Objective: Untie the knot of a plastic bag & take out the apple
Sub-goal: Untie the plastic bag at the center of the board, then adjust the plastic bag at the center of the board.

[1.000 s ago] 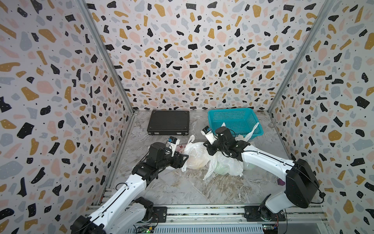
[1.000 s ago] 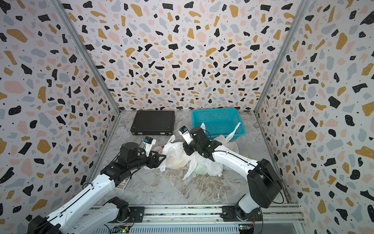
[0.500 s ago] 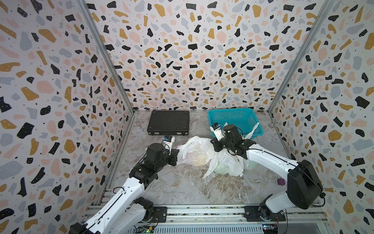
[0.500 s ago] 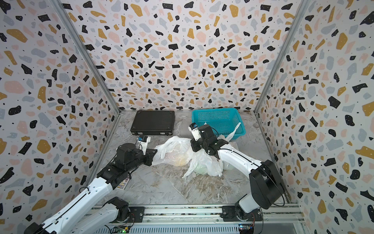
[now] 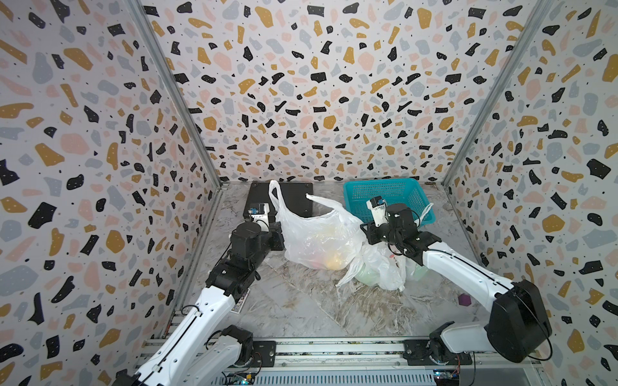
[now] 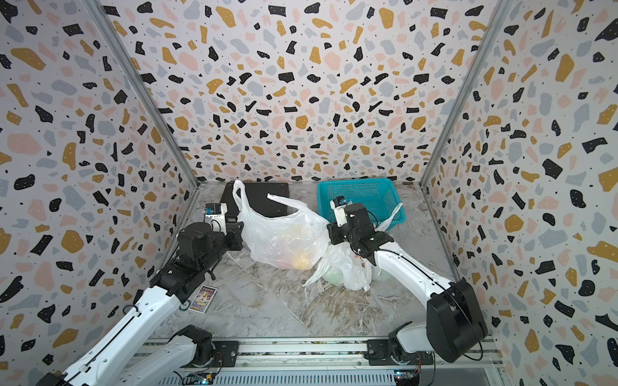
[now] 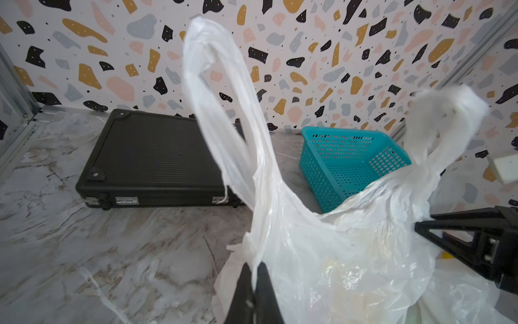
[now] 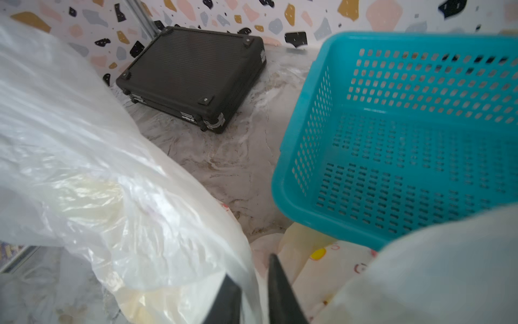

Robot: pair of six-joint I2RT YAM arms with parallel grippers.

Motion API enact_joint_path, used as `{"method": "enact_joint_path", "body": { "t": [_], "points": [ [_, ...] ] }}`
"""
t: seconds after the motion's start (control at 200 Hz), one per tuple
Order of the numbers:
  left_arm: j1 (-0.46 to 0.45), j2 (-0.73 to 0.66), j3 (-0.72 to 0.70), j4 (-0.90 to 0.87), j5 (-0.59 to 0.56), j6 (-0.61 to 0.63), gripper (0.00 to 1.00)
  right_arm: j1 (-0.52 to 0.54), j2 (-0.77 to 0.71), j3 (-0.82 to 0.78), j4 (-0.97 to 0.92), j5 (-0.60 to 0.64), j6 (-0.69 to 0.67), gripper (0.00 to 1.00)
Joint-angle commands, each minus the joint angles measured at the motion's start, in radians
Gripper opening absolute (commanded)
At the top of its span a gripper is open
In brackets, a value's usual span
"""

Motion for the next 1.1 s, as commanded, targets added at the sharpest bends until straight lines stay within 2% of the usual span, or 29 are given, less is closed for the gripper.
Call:
{"method": "enact_joint_path", "body": {
  "t": [0.0, 0.08, 0.165, 0.21, 0.325, 0.441, 0.551, 0.641, 0.686, 0.731, 0.766, 0.816, 0.856, 0.896, 1.001, 1.051, 1.096],
  "points": [
    [0.003, 0.013, 0.017, 0.148, 0.116, -0.003, 0.00, 0.000, -0.093, 0.042, -0.010, -0.101, -0.043, 0.45],
    [0.004, -0.007, -0.045, 0.236, 0.208, 0.007, 0.00, 0.003, -0.109, 0.055, -0.012, -0.178, -0.062, 0.60],
    [0.003, -0.036, -0.134, 0.342, 0.237, -0.001, 0.00, 0.014, -0.072, 0.084, -0.025, -0.232, -0.067, 0.75],
    [0.003, -0.042, -0.150, 0.349, 0.219, -0.001, 0.00, 0.025, -0.037, 0.106, -0.048, -0.260, -0.081, 0.80],
    [0.004, -0.029, -0.110, 0.305, 0.241, 0.034, 0.00, 0.059, 0.046, 0.147, -0.054, -0.215, -0.101, 0.92],
    [0.003, -0.005, -0.052, 0.283, 0.260, 0.053, 0.00, 0.060, 0.185, 0.276, -0.087, -0.198, -0.120, 0.99],
    [0.004, 0.018, -0.012, 0.275, 0.281, 0.064, 0.00, 0.066, 0.316, 0.411, -0.137, -0.241, -0.140, 1.00],
    [0.005, 0.036, 0.005, 0.280, 0.284, 0.080, 0.00, 0.066, 0.372, 0.462, -0.126, -0.147, -0.126, 0.99],
    [0.005, 0.044, 0.015, 0.283, 0.282, 0.085, 0.00, 0.064, 0.408, 0.512, -0.163, -0.080, -0.128, 0.93],
    [0.005, 0.055, 0.027, 0.288, 0.282, 0.095, 0.00, 0.055, 0.439, 0.548, -0.166, -0.059, -0.116, 0.78],
    [0.006, 0.066, 0.043, 0.290, 0.279, 0.102, 0.00, 0.048, 0.457, 0.574, -0.158, -0.062, -0.111, 0.56],
    [0.012, 0.089, 0.083, 0.276, 0.274, 0.119, 0.00, 0.039, 0.480, 0.624, -0.160, -0.046, -0.097, 0.19],
    [0.023, 0.110, 0.123, 0.262, 0.264, 0.132, 0.00, 0.029, 0.501, 0.696, -0.186, -0.047, -0.089, 0.05],
    [0.041, 0.130, 0.166, 0.249, 0.273, 0.140, 0.00, 0.022, 0.511, 0.757, -0.211, -0.050, -0.084, 0.00],
    [0.076, 0.143, 0.256, 0.206, 0.296, 0.168, 0.00, 0.014, 0.498, 0.894, -0.271, -0.040, -0.073, 0.00],
    [0.077, 0.115, 0.253, 0.183, 0.301, 0.190, 0.00, 0.015, 0.455, 0.863, -0.252, -0.058, -0.050, 0.00],
    [0.077, 0.077, 0.206, 0.189, 0.302, 0.179, 0.00, 0.020, 0.399, 0.764, -0.186, -0.092, -0.035, 0.00]
  ]
}}
